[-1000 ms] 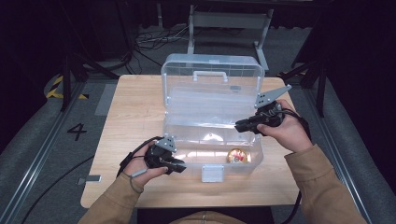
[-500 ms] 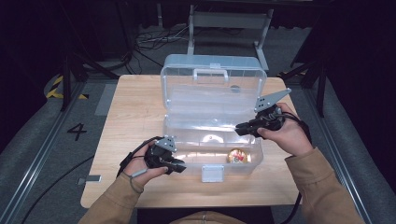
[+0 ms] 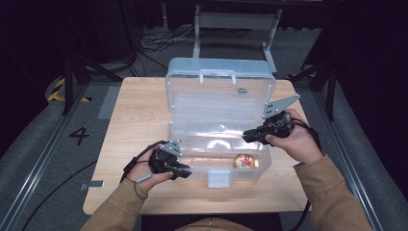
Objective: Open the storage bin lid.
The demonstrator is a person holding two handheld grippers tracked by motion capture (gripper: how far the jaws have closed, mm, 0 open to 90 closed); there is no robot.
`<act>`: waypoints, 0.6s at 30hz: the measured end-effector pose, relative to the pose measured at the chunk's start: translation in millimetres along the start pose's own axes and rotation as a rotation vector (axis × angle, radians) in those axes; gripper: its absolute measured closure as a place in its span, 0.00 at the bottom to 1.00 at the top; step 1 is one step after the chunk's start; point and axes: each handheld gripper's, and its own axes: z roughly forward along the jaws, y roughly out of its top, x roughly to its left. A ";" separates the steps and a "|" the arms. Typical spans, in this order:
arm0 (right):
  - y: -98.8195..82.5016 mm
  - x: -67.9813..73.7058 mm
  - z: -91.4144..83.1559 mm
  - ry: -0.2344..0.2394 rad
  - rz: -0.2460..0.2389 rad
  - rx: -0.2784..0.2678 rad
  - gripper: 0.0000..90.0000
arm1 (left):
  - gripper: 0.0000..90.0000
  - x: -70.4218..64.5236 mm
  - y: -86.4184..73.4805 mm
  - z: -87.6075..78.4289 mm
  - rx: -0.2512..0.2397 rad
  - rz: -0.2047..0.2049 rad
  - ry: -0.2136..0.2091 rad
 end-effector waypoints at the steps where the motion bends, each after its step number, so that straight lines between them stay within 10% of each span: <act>1: -0.5 0.4 0.1 0.001 -0.001 0.000 0.91 | 0.85 -0.1 0.0 -0.1 0.002 -0.001 0.000; 18: -5.3 4.4 1.5 0.009 -0.005 0.002 0.91 | 0.85 -0.1 0.1 -0.1 0.001 -0.002 0.002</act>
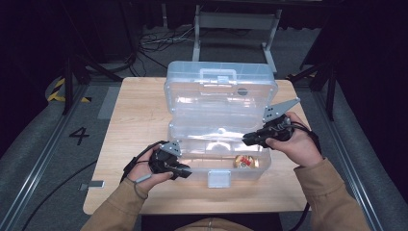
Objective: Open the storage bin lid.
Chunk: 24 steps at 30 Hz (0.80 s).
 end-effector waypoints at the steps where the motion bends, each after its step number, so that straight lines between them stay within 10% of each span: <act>1: -0.3 0.0 0.2 0.002 -0.004 0.002 0.91 | 0.85 0.0 0.0 0.0 0.000 0.000 0.000; 24: -7.6 4.3 4.2 0.026 -0.007 0.000 0.91 | 0.85 -0.2 0.2 0.2 0.000 0.001 0.002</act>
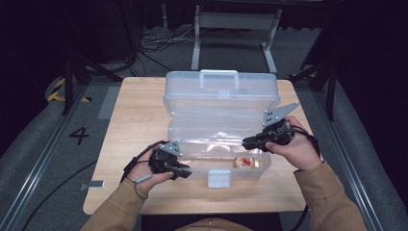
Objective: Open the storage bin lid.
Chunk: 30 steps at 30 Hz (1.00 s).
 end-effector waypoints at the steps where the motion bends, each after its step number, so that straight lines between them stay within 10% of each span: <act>1: -0.1 0.2 0.1 0.000 0.002 -0.001 0.91 | 0.85 0.0 0.1 0.1 -0.001 0.001 -0.001; 30: -0.1 2.1 1.4 -0.016 -0.009 -0.017 0.92 | 0.85 -6.4 4.8 -23.6 -0.069 0.000 -0.002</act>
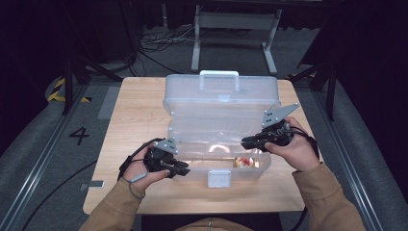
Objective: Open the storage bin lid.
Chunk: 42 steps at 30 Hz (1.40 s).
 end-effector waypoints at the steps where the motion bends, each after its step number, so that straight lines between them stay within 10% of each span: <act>1: 0.0 0.2 0.1 -0.001 0.000 -0.001 0.92 | 0.85 -1.1 1.6 -4.1 -0.021 0.003 -0.006; 11: -0.9 1.5 0.0 -0.012 -0.003 -0.008 0.92 | 0.91 -11.1 17.7 -37.5 -0.148 0.021 0.015; 22: -2.0 2.4 0.0 -0.015 -0.002 -0.015 0.92 | 0.93 -7.0 23.4 -60.1 -0.279 -0.047 0.069; 42: -3.7 3.2 0.2 -0.017 0.004 -0.025 0.91 | 0.95 -6.4 40.0 -69.7 -0.358 -0.064 0.187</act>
